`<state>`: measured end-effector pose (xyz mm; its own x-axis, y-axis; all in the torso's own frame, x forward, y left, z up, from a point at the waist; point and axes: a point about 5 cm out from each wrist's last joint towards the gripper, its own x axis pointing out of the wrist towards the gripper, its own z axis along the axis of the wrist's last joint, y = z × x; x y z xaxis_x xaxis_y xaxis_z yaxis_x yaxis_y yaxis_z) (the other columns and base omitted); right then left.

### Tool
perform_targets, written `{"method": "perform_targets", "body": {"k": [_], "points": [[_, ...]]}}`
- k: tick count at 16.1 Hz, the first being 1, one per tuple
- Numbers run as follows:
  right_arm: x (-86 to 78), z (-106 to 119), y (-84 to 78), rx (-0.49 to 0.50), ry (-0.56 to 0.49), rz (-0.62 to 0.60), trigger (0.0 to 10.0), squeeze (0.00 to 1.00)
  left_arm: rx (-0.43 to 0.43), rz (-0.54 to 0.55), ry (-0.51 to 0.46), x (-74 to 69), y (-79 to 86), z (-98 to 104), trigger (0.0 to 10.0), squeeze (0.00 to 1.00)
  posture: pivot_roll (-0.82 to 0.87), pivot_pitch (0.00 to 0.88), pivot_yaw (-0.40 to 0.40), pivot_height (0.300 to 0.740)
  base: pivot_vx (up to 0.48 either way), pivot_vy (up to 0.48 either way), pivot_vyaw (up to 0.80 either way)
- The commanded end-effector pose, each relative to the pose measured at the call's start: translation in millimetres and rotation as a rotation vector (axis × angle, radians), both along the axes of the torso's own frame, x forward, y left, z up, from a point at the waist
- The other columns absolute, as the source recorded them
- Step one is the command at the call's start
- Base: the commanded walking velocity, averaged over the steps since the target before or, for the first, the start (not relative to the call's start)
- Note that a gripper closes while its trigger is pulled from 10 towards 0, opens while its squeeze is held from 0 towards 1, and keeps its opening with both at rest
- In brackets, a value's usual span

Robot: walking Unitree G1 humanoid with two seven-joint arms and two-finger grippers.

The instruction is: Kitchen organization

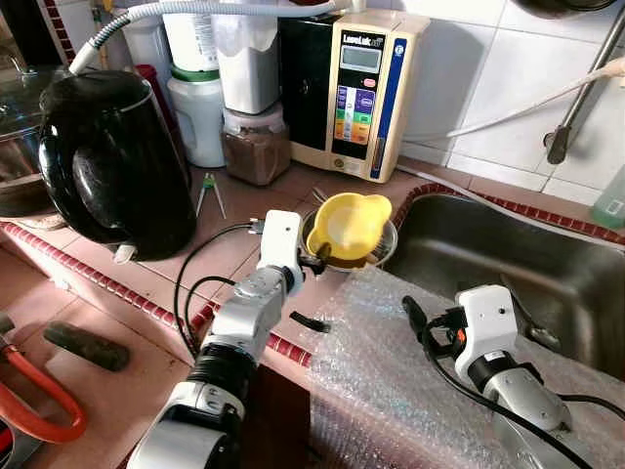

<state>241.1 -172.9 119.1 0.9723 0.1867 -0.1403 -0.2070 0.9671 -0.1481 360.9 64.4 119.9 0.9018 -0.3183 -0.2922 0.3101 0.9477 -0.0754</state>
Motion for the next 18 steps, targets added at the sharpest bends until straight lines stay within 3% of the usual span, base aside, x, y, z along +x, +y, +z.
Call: {"method": "perform_targets", "body": {"k": [1,6,11,18], "points": [[1.9,4,-0.3,-0.007,-0.018,0.004,10.0,1.00,0.035,-0.006,0.038,-1.2,2.3,-7,0.0,0.00,0.02,0.000,0.018,0.740,0.000,0.000,0.00],[2.9,3,-2.0,-0.011,-0.020,0.002,10.0,1.00,0.071,-0.005,0.039,-0.5,8.8,-9,0.0,0.00,0.02,0.000,0.016,0.740,0.000,0.000,0.00],[3.8,2,-2.4,-0.013,-0.016,0.006,10.0,1.00,0.155,0.015,0.036,0.4,28.7,-12,0.0,0.00,0.03,0.000,0.011,0.740,0.000,0.000,0.00],[5.2,0,-2.1,-0.018,-0.008,0.010,10.0,1.00,0.196,0.029,0.005,-4.3,44.3,-13,0.0,0.00,0.04,0.000,0.003,0.740,0.000,0.000,0.00]]}}
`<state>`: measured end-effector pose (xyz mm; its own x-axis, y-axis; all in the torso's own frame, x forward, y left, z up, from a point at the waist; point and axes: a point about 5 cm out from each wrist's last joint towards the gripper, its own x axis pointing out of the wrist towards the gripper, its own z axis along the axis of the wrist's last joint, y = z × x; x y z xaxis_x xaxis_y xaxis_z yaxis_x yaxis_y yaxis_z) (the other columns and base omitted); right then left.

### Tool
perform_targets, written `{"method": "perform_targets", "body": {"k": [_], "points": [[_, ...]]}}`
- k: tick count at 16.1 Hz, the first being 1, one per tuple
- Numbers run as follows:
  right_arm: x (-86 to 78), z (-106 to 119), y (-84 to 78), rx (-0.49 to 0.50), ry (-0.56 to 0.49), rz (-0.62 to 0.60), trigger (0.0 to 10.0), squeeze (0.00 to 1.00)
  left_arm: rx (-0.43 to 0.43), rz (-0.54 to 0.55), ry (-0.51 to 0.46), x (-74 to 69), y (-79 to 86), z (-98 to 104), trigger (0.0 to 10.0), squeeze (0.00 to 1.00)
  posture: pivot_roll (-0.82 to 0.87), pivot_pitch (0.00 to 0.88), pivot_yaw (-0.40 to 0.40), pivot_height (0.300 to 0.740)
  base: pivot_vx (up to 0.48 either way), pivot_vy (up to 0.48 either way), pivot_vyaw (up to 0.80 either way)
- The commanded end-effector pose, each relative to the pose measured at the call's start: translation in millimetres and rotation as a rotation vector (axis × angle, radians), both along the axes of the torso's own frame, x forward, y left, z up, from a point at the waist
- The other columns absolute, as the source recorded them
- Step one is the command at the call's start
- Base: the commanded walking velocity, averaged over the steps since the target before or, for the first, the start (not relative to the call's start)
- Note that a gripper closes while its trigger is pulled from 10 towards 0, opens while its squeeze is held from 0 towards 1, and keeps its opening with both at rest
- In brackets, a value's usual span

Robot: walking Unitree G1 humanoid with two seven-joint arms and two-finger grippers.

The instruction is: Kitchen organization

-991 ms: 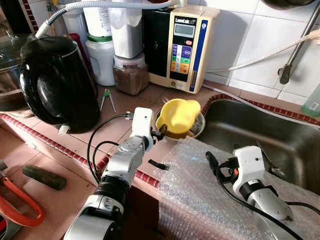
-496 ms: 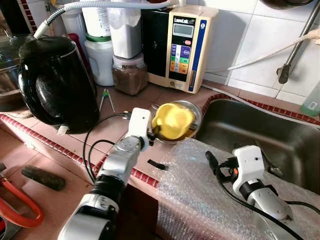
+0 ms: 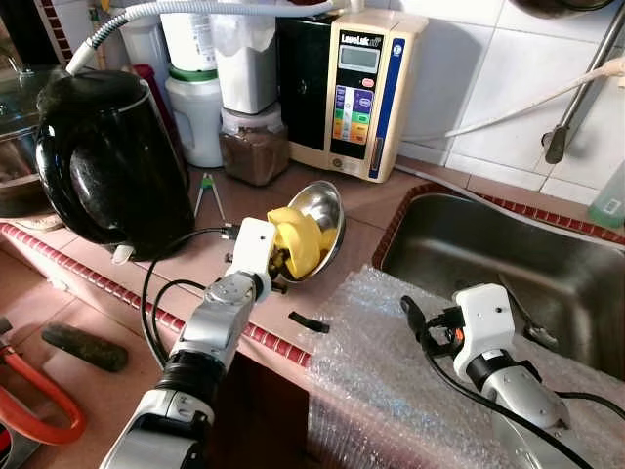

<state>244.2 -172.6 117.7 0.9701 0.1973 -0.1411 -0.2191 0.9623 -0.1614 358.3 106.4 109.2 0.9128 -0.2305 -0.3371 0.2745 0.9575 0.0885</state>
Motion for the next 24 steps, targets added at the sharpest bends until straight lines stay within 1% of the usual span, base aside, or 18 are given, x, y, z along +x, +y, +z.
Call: {"method": "perform_targets", "body": {"k": [1,2,4,6,7,8,9,12,14,16,17,18,19,20,22,23,24], "points": [[1.9,1,-2.4,-0.005,-0.005,-0.002,10.0,1.00,0.032,-0.010,-0.002,-1.6,2.9,-2,0.0,0.00,0.04,0.000,0.002,0.740,0.000,0.000,0.00],[1.8,1,-2.4,-0.005,-0.004,-0.002,10.0,1.00,0.042,-0.015,-0.021,-1.5,3.0,0,0.0,0.00,0.04,0.000,0.003,0.740,0.000,0.000,0.00],[1.8,1,-2.8,-0.006,-0.004,-0.003,10.0,1.00,0.076,-0.029,-0.091,0.3,2.6,9,0.0,0.00,0.04,0.000,0.001,0.740,0.000,0.000,0.00],[2.0,2,-2.5,0.005,-0.015,-0.001,10.0,1.00,0.092,-0.032,-0.116,1.2,2.7,13,0.0,0.00,0.04,0.000,0.002,0.740,0.000,0.000,0.00],[1.7,5,-1.2,0.023,-0.032,0.010,10.0,1.00,0.105,-0.034,-0.134,1.9,3.0,15,0.0,0.00,0.04,0.000,0.002,0.740,0.000,0.000,0.00],[0.8,13,2.8,0.064,-0.070,0.042,10.0,1.00,0.124,-0.040,-0.171,2.1,3.3,20,0.0,0.00,0.04,0.000,0.002,0.740,0.000,0.000,0.00],[0.1,17,5.1,0.078,-0.083,0.061,10.0,1.00,0.128,-0.048,-0.189,0.8,2.7,22,0.0,0.00,0.04,0.000,0.002,0.740,0.000,0.000,0.00],[-0.4,16,7.1,0.076,-0.074,0.085,10.0,1.00,0.120,-0.068,-0.197,-9.3,0.3,17,0.0,0.00,0.04,0.000,0.002,0.740,0.000,0.000,0.00],[-0.5,16,7.5,0.075,-0.075,0.089,10.0,1.00,0.115,-0.066,-0.199,-11.9,1.2,16,0.0,0.00,0.05,0.000,0.001,0.740,0.000,0.000,0.00],[-0.1,17,8.1,0.075,-0.078,0.097,10.0,1.00,0.081,-0.041,-0.231,-12.9,4.6,21,0.0,0.00,0.05,0.000,0.001,0.740,0.000,0.000,0.00],[0.0,17,8.0,0.072,-0.079,0.100,10.0,1.00,0.042,-0.022,-0.257,-12.5,5.2,26,10.0,0.00,0.05,0.000,0.001,0.740,0.000,0.000,0.00],[0.0,17,8.0,0.071,-0.079,0.101,10.0,1.00,0.008,-0.014,-0.273,-12.1,5.3,29,10.0,0.00,0.05,0.000,0.001,0.740,0.000,0.000,0.00],[0.6,17,8.2,0.069,-0.080,0.101,10.0,1.00,-0.027,-0.006,-0.289,-11.9,5.7,33,10.0,1.00,0.05,0.000,0.001,0.740,0.000,0.000,0.00],[1.2,17,8.8,0.067,-0.082,0.103,10.0,1.00,-0.011,0.022,-0.317,-10.5,8.4,37,10.0,1.00,0.05,0.000,0.002,0.740,0.000,0.000,0.00],[1.4,17,8.9,0.066,-0.083,0.104,10.0,1.00,-0.007,0.030,-0.325,-10.2,9.3,39,10.0,1.00,0.05,0.000,0.002,0.740,0.000,0.000,0.00],[1.5,18,9.0,0.066,-0.084,0.104,10.0,1.00,-0.022,0.038,-0.339,-9.8,9.8,41,10.0,1.00,0.05,0.000,0.003,0.740,0.000,0.000,0.00],[1.3,18,9.9,0.066,-0.085,0.108,10.0,1.00,-0.088,-0.010,-0.374,-10.4,2.6,49,10.0,1.00,0.05,0.000,0.001,0.740,0.000,0.000,0.00]]}}
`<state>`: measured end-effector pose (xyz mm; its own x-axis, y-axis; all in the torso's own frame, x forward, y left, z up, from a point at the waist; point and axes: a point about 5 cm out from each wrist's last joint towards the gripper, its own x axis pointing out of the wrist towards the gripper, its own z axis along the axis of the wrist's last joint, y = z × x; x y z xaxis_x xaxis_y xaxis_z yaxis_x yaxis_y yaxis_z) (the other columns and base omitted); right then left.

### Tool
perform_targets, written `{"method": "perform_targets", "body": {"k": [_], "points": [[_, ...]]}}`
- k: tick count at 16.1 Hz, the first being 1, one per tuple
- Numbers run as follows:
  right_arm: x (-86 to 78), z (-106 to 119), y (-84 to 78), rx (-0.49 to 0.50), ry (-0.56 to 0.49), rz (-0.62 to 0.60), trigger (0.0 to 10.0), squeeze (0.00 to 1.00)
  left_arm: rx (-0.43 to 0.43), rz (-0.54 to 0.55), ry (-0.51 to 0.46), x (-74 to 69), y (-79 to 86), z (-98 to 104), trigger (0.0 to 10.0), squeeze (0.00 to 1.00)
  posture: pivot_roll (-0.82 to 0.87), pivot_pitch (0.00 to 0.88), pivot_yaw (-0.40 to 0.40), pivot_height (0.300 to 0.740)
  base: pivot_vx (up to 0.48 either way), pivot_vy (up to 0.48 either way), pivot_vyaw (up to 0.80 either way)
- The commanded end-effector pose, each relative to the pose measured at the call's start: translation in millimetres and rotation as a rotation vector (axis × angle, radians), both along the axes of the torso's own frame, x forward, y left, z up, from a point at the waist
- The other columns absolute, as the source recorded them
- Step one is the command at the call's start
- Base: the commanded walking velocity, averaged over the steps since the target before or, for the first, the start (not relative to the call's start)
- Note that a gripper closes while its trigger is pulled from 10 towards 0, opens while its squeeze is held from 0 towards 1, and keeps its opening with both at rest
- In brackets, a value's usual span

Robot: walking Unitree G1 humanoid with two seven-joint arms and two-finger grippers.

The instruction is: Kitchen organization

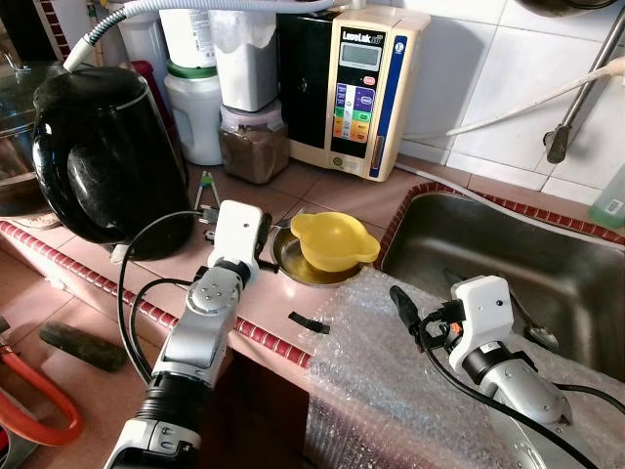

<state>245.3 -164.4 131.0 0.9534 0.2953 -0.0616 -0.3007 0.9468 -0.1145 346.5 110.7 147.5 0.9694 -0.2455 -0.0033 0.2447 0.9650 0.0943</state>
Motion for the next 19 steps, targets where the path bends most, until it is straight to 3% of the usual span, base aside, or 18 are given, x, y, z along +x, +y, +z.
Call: {"method": "perform_targets", "body": {"k": [1,3,8,9,12,15,17,19], "points": [[-0.1,4,2.6,-0.001,-0.019,0.018,10.0,1.00,-0.045,-0.072,-0.055,-0.8,-10.9,14,10.0,1.00,0.05,0.000,0.001,0.740,0.000,0.000,0.00],[-1.5,5,8.2,-0.008,-0.015,0.061,10.0,1.00,-0.037,-0.179,-0.069,-7.4,-26.3,13,10.0,1.00,0.05,0.000,0.000,0.740,0.000,0.000,0.00],[-10.5,0,17.9,-0.024,0.015,0.122,10.0,1.00,-0.046,-0.241,-0.011,-10.3,-38.8,6,10.0,1.00,0.04,0.000,0.004,0.740,0.000,0.000,0.00],[-13.0,-1,20.9,-0.028,0.019,0.132,10.0,1.00,-0.021,-0.237,0.013,-9.4,-37.8,1,10.0,1.00,0.04,0.000,0.007,0.740,0.000,0.000,0.00],[-15.7,1,27.1,-0.029,0.016,0.144,10.0,1.00,-0.095,-0.159,0.043,-3.6,-31.3,2,10.0,1.00,0.04,0.000,0.007,0.740,0.000,0.000,0.00],[-16.4,0,30.1,-0.058,0.019,0.159,10.0,1.00,-0.103,-0.104,0.064,0.9,-27.9,2,10.0,1.00,0.03,0.000,0.011,0.740,0.000,0.000,0.00],[-15.8,-1,30.7,-0.063,0.021,0.155,10.0,1.00,-0.165,-0.068,0.172,3.4,-29.7,-6,10.0,1.00,0.03,0.000,0.012,0.740,0.000,0.000,0.00],[-15.9,-1,32.8,-0.067,0.021,0.158,10.0,1.00,-0.181,-0.079,0.189,4.3,-33.4,-5,10.0,1.00,0.03,0.000,0.014,0.740,0.000,0.000,0.00]]}}
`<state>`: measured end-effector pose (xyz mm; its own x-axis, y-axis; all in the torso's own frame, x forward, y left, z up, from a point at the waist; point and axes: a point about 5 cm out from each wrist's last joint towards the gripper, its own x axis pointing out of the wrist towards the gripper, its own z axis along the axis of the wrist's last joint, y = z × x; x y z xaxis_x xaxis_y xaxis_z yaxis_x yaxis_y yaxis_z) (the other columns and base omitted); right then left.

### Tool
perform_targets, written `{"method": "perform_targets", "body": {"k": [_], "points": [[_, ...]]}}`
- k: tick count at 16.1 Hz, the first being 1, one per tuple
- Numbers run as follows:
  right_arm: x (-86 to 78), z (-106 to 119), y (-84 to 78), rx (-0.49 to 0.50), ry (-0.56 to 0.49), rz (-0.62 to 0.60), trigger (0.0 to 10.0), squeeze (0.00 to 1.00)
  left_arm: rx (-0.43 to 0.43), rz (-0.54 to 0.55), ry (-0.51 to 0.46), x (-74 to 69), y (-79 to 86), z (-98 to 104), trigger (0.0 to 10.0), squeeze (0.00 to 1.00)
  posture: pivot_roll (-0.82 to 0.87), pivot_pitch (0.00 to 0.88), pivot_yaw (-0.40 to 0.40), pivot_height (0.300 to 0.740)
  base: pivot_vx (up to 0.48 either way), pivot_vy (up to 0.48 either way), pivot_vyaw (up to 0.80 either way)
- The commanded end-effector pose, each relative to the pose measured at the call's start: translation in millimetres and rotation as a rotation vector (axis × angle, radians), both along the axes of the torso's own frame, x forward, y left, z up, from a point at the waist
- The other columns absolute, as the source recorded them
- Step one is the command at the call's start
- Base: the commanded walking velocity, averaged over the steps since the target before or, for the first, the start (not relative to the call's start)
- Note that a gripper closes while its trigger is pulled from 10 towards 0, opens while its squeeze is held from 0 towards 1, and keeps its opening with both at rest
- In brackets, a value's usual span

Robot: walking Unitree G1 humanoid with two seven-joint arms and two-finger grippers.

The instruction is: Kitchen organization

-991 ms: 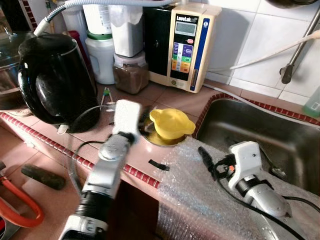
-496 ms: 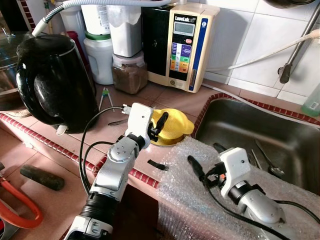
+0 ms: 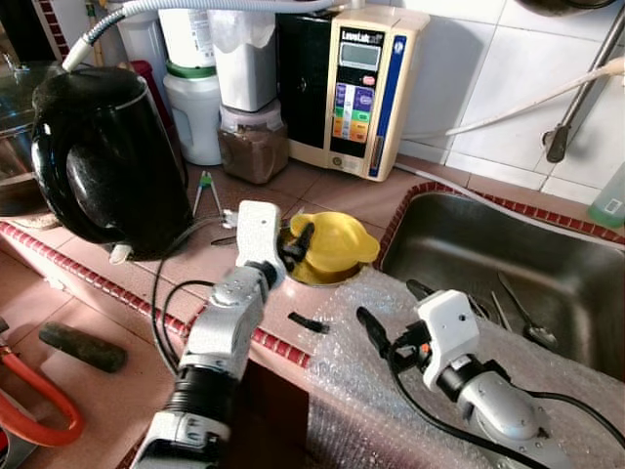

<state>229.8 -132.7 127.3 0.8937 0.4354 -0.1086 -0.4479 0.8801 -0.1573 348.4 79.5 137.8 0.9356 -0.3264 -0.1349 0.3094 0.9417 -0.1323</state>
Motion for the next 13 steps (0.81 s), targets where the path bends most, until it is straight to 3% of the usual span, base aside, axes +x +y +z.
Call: {"method": "perform_targets", "body": {"k": [1,5,6,7,8,9,13], "points": [[-0.4,2,2.0,-0.010,-0.008,0.004,10.0,1.00,0.003,-0.007,-0.003,2.7,-3.1,4,10.0,1.00,0.03,0.000,0.014,0.740,0.000,0.000,0.00],[-0.8,3,3.6,-0.006,-0.013,0.005,10.0,1.00,0.051,-0.026,0.087,2.3,-9.5,-5,10.0,1.00,0.02,0.000,0.020,0.740,0.000,0.000,0.00],[-0.6,3,3.4,-0.005,-0.014,0.003,10.0,1.00,0.062,-0.034,0.095,2.4,-10.4,-5,10.0,0.00,0.02,0.000,0.021,0.740,0.000,0.000,0.00],[-0.4,3,3.4,-0.005,-0.014,0.002,10.0,1.00,0.054,-0.044,0.124,2.2,-11.4,-7,10.0,0.00,0.02,0.000,0.021,0.740,0.000,0.000,0.00],[0.0,3,3.9,-0.006,-0.015,0.003,10.0,1.00,0.068,-0.044,0.160,2.3,-11.0,-11,3.4,0.00,0.02,0.000,0.022,0.740,0.000,0.000,0.00],[0.0,3,4.4,-0.007,-0.016,0.005,10.0,1.00,0.073,-0.045,0.179,2.2,-10.5,-13,0.0,0.00,0.02,0.000,0.022,0.740,0.000,0.000,0.00],[0.2,1,4.8,-0.015,-0.014,0.007,10.0,1.00,0.003,-0.005,0.249,4.0,-7.2,-15,0.0,0.00,0.03,0.000,0.024,0.740,0.000,0.000,0.00]]}}
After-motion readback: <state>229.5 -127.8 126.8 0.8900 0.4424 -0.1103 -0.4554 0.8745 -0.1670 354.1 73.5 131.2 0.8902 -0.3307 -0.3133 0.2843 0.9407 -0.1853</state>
